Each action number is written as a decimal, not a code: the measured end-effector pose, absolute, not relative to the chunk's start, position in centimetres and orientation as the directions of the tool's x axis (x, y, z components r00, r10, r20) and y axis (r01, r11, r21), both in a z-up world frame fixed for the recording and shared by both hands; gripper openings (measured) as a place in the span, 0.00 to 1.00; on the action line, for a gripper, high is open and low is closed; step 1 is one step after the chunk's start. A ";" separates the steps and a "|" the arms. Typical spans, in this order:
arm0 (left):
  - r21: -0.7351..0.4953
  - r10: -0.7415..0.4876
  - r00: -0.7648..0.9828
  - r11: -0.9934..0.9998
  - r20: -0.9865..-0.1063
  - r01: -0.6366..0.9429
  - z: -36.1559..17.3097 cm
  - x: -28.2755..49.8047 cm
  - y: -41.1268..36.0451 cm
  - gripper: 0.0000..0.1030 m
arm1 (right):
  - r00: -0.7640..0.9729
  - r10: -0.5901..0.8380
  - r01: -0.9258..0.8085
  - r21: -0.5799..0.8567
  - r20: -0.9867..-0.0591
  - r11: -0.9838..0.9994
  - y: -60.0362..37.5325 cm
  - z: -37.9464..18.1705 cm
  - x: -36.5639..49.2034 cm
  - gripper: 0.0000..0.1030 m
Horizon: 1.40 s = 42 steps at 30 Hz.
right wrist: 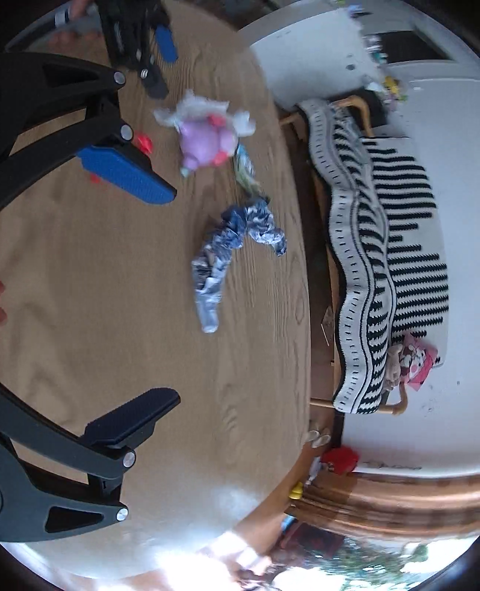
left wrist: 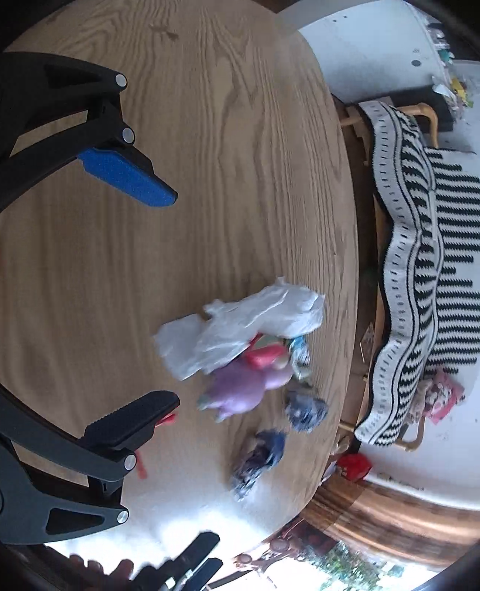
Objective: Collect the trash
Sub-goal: 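Return both grippers to the remaining trash on the table, then grasp the white plastic bag with the left gripper while the right gripper grasps the blue-silver foil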
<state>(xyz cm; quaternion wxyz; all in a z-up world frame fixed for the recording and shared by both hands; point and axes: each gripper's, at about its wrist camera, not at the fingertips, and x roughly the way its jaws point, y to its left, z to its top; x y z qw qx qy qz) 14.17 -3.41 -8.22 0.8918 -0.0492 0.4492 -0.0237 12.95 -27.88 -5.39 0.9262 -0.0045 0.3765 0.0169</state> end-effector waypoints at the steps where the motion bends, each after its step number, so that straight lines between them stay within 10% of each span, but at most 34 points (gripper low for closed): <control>1: -0.117 -0.090 0.589 0.993 -0.803 -0.008 -8.4 14.8 -3.3 0.94 | 0.711 0.036 -0.046 0.005 -0.702 0.999 -27.7 -5.8 13.7 0.94; 21: -0.204 -0.204 0.548 0.977 -0.811 0.060 -8.9 16.9 -3.5 0.94 | 0.664 0.023 -0.123 -0.079 -0.748 0.989 -24.7 -9.2 22.6 0.94; 42: 0.040 0.017 0.578 0.999 -0.816 0.027 -10.0 18.5 -2.2 0.94 | 0.635 0.040 -0.081 -0.015 -0.771 0.997 -25.4 -9.7 22.9 0.94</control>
